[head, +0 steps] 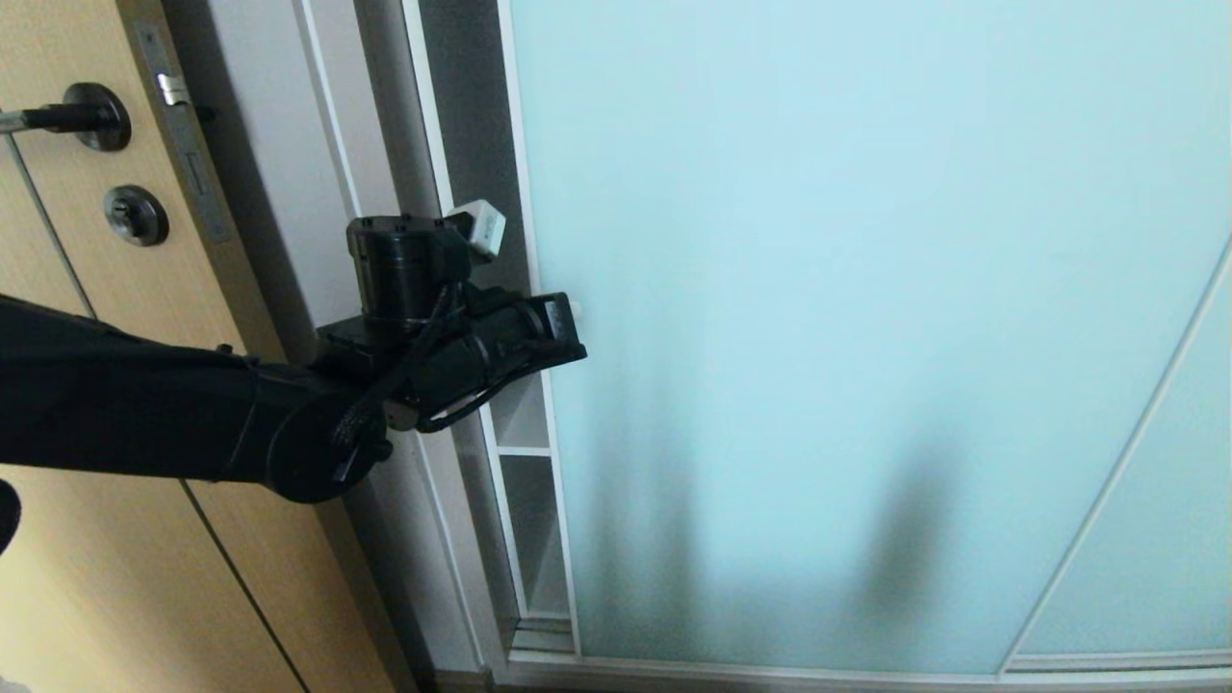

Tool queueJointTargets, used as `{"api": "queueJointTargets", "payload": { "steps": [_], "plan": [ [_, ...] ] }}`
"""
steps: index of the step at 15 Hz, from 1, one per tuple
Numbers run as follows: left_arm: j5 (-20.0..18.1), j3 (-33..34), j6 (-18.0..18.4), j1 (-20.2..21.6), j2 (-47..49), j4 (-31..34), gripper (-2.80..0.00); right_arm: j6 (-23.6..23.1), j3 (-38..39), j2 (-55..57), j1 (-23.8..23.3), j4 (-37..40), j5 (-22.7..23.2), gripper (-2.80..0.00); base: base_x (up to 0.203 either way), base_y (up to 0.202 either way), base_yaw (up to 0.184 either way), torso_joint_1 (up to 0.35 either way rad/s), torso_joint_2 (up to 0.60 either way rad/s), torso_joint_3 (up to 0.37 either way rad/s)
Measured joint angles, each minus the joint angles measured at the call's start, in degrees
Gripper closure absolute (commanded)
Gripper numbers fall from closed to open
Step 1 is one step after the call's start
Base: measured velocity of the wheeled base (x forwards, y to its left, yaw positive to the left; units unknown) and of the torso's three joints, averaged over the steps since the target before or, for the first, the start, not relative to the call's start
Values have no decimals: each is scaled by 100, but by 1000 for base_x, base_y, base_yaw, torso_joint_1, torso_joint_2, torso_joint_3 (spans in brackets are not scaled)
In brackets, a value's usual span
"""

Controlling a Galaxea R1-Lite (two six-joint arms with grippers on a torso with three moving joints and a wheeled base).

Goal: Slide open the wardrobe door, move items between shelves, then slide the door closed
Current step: Close the door

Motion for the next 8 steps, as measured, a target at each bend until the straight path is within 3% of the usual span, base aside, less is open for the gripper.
{"api": "queueJointTargets", "payload": {
  "steps": [8],
  "plan": [
    [33, -407, -11, 160, 374, -19, 0, 0, 0, 0, 0, -2, 0, 0, 0, 0, 0, 0, 0, 0]
  ]
}}
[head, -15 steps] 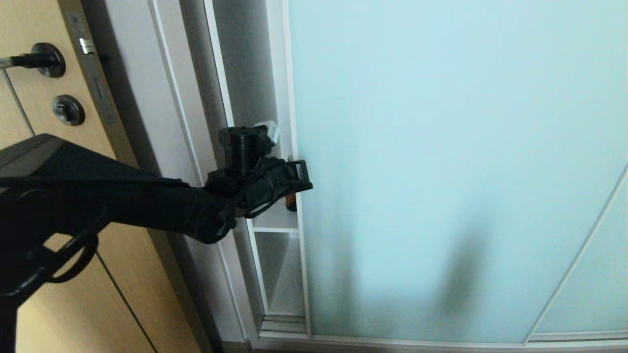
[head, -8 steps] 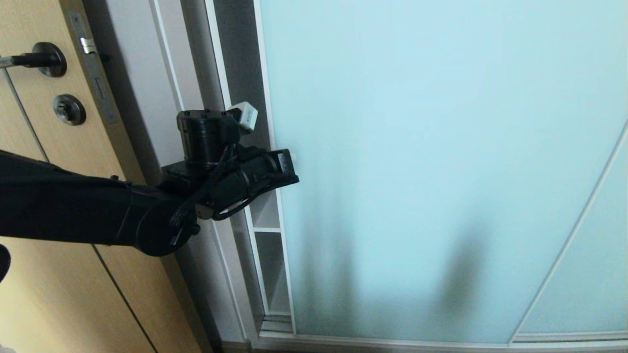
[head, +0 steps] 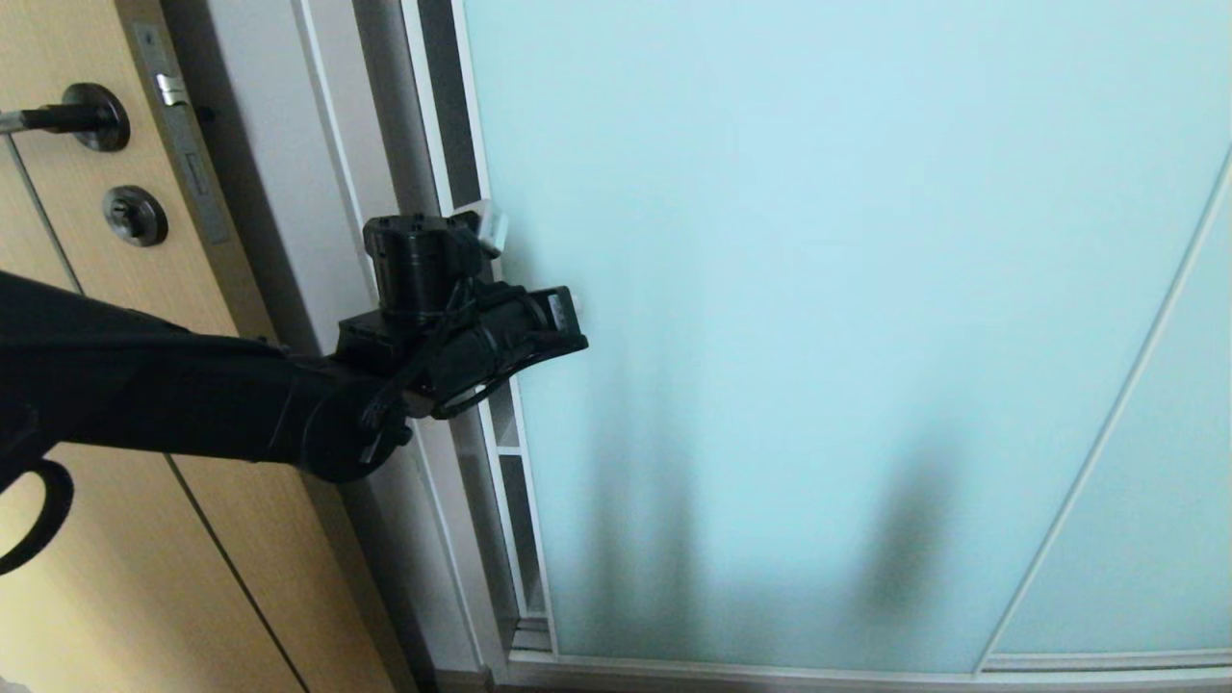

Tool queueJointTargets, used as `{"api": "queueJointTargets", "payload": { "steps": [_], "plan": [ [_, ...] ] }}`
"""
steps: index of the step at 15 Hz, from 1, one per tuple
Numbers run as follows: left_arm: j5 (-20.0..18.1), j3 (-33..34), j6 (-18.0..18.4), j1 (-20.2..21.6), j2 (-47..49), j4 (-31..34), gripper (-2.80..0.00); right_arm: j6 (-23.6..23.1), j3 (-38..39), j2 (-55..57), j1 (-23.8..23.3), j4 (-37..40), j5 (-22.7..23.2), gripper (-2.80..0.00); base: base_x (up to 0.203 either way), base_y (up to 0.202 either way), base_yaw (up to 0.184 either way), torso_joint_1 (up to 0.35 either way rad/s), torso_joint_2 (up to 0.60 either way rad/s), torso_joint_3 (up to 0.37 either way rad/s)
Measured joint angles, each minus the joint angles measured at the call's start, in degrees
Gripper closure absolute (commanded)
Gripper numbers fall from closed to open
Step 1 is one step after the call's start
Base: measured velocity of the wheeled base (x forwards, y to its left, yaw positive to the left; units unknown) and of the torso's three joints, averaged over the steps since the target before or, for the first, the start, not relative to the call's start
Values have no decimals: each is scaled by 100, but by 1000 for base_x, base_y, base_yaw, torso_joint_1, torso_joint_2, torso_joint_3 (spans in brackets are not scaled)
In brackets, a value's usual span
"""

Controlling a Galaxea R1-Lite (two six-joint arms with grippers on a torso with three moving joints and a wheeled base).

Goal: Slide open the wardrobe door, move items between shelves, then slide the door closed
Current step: Close the door

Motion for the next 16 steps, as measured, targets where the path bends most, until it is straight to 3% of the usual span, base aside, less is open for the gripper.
{"api": "queueJointTargets", "payload": {
  "steps": [16],
  "plan": [
    [121, -373, 28, 777, 697, -26, 0, 2, 0, 0, 0, 0, 0, 0, 0, 0, 0, 0, 0, 0]
  ]
}}
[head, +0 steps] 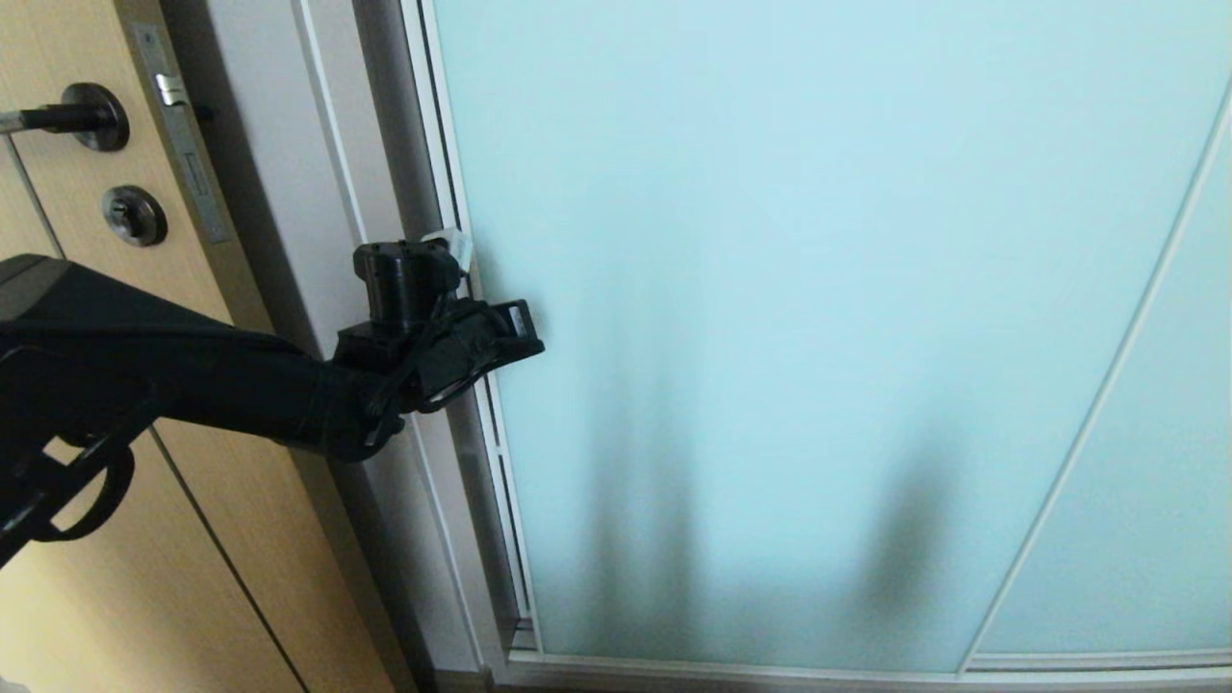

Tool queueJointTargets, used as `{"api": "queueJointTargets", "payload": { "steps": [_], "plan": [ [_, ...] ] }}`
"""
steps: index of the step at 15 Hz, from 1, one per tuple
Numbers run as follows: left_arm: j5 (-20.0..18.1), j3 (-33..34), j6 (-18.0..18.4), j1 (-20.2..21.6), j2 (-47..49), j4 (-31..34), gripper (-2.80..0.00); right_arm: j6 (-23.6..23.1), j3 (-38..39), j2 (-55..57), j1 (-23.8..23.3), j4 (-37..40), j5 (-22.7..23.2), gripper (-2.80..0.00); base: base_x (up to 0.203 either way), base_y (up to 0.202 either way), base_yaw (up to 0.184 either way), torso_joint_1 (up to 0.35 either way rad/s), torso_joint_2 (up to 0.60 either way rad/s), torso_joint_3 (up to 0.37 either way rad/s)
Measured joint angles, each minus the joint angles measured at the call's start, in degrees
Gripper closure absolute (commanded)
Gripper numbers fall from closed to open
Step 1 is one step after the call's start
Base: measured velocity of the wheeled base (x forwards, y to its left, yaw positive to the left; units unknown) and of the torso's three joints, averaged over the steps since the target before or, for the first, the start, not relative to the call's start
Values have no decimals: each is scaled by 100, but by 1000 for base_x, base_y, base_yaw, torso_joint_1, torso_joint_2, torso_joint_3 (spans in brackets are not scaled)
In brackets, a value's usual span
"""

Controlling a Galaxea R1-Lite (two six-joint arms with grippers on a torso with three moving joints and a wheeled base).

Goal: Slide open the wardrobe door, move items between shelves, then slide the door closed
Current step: Close the door

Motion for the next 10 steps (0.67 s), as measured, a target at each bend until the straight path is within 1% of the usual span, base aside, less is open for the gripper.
{"api": "queueJointTargets", "payload": {
  "steps": [2, 7, 10],
  "plan": [
    [63, -127, 5, 112, 84, -2, 0, 0, 0, 0, 0, 0, 0, 0, 0, 0, 0, 0, 0, 0],
    [74, -380, 19, 221, 213, -2, 0, -2, 0, 0, 0, 0, 0, 0, 0, 0, 0, 0, 0, 0],
    [73, -505, 265, 325, 262, -36, 0, 0, 0, 0, 0, 1, -2, 0, 0, 0, 0, 0, 0, 0]
  ]
}}
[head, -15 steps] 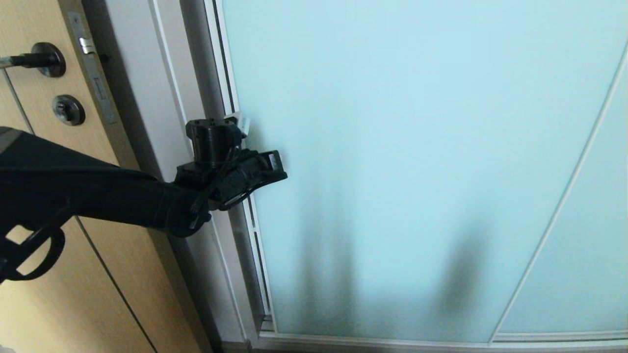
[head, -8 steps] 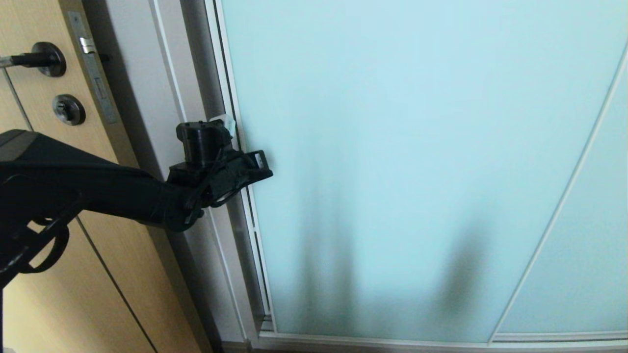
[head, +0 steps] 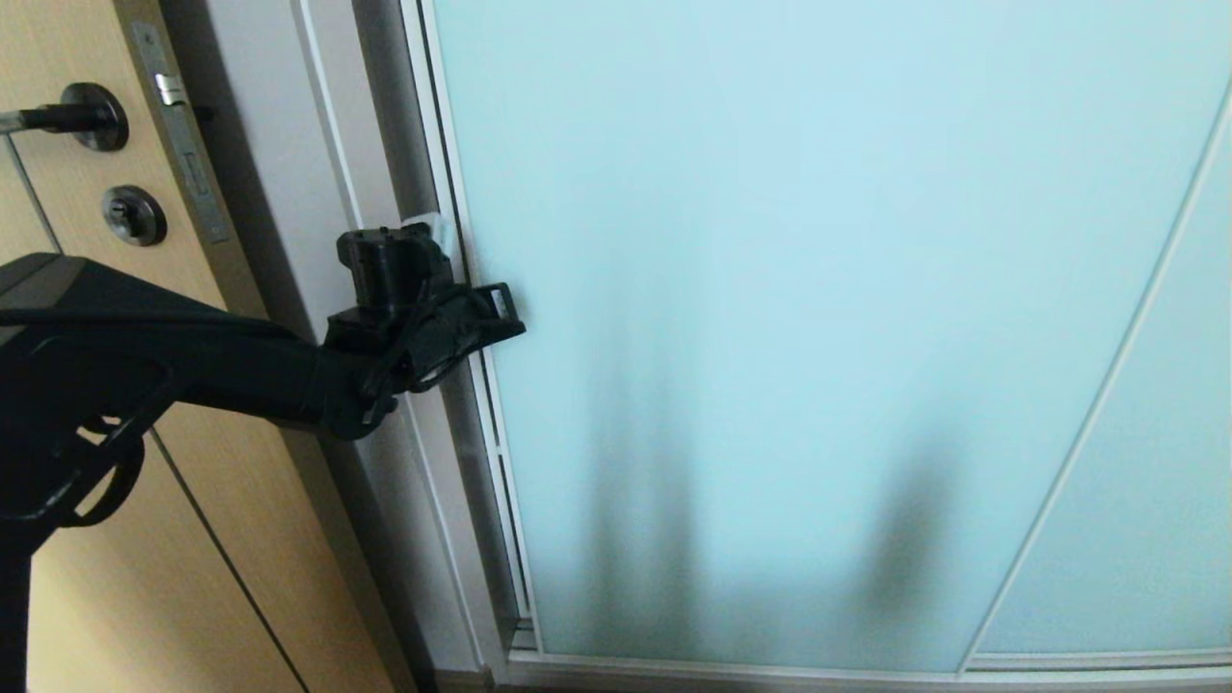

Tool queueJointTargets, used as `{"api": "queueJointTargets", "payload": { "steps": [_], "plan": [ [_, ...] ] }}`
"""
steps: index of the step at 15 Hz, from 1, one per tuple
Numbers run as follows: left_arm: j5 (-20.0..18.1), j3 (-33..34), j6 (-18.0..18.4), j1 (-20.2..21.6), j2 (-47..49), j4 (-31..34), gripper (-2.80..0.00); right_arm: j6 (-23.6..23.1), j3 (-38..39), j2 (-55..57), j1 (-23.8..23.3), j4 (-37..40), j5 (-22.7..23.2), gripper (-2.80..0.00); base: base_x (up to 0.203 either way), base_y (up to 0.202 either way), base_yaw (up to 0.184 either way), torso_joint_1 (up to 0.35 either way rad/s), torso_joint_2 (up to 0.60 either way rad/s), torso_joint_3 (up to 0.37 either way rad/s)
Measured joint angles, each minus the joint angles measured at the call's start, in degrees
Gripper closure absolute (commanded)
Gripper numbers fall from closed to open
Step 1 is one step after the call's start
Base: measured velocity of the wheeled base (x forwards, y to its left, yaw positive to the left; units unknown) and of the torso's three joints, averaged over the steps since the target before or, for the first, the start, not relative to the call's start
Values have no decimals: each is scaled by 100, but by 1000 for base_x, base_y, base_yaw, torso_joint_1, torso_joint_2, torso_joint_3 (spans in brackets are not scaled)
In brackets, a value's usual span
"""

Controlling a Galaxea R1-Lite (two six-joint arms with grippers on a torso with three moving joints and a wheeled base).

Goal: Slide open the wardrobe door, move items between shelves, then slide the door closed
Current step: Close the door

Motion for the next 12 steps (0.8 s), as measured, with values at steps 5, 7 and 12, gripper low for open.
{"api": "queueJointTargets", "payload": {
  "steps": [5, 7, 12],
  "plan": [
    [-29, -47, 641, 130, 345, -869, 0, -2, 0, 0, 0, -1, 4, 0, 0, 0, 0, 0, 0, 0],
    [-26, -68, 661, 136, 414, -923, 0, 2, 0, 0, 0, -1, 2, 0, 0, 0, 0, 0, 0, 0],
    [60, 333, 672, 171, 366, -1322, 0, 2, 0, 0, 0, -1, 2, 0, 0, 0, 0, 0, 0, 0]
  ]
}}
